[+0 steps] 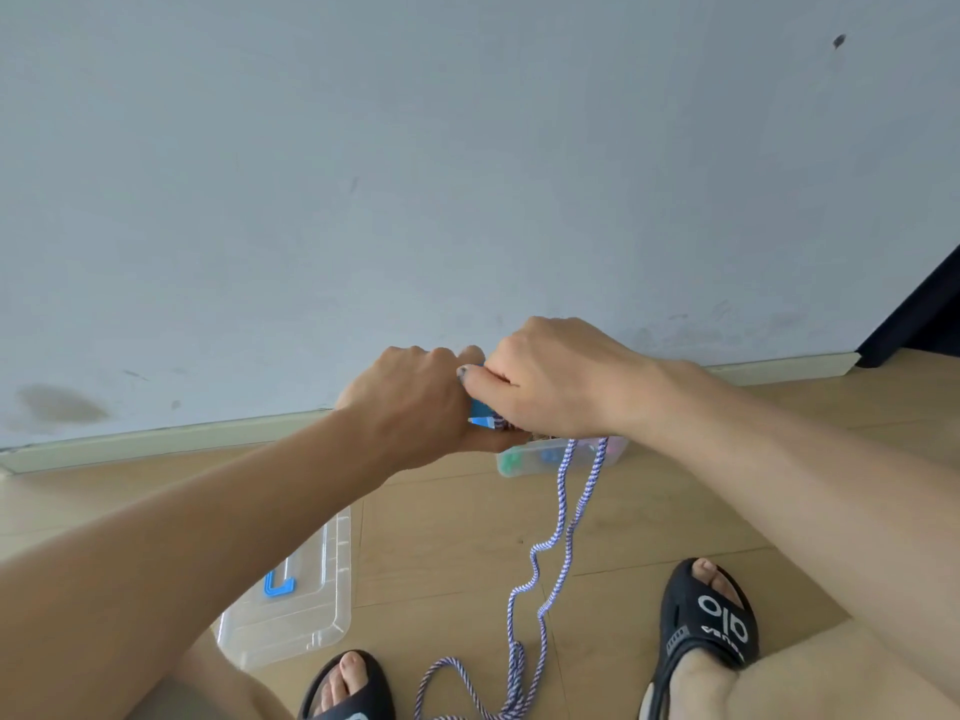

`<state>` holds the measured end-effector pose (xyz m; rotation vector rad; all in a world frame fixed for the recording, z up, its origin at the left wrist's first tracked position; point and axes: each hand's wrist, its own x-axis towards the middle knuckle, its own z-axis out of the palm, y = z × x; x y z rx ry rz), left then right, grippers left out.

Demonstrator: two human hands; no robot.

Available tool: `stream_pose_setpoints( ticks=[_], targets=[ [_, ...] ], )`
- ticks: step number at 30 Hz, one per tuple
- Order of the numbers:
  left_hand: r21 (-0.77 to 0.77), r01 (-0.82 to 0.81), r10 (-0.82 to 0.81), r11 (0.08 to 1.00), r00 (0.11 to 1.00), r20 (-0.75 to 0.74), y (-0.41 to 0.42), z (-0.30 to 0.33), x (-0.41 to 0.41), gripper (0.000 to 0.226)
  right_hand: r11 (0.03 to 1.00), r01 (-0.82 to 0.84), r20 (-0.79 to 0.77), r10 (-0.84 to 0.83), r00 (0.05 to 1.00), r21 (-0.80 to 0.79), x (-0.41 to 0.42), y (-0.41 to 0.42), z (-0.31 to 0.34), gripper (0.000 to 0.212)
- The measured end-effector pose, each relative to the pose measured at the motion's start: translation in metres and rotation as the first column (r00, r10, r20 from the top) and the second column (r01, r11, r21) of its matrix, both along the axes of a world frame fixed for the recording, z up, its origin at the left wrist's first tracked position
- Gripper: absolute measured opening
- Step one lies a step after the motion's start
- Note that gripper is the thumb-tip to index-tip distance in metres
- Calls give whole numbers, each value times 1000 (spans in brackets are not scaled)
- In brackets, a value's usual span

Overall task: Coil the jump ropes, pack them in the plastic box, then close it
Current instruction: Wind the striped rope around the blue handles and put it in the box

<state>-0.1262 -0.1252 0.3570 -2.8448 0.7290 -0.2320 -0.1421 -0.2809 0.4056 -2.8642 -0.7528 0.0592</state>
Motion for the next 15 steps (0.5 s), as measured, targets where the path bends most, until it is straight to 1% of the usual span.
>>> stream_pose_setpoints(
  ticks=[2,4,6,7,8,10,11,13,15],
  targets=[
    [-18,74,-74,997,997,-28,-2,-2,-7,82,997,-4,71,-1,997,80,7,-2,2,59],
    [-66,165,-167,984,986,-25,-4,-3,-16,83,978,48,87,-67,994,205,20,-9,0,59],
    [-116,268,-265,957,963,39,-5,-2,-23,81,938,125,14,-137,990,323,29,-14,-7,61],
    [-135,300,-295,944,954,57,-4,-2,-24,79,915,152,-50,-144,988,374,30,-15,-10,62],
    [-153,307,-304,939,952,45,-2,0,-26,76,895,169,-112,-135,985,413,31,-15,-15,62],
    [-227,285,-298,931,954,-28,2,2,-28,65,859,219,-221,-128,967,463,31,-12,-22,63],
    [-291,262,-295,920,952,-76,3,4,-29,56,829,266,-275,-142,951,492,33,-12,-25,62],
    [-454,183,-280,872,947,-157,2,8,-30,35,731,392,-400,-177,899,558,35,-17,-28,59],
    [-576,90,-239,813,953,-188,0,11,-27,19,641,468,-493,-157,856,609,32,-25,-30,47]
  ],
)
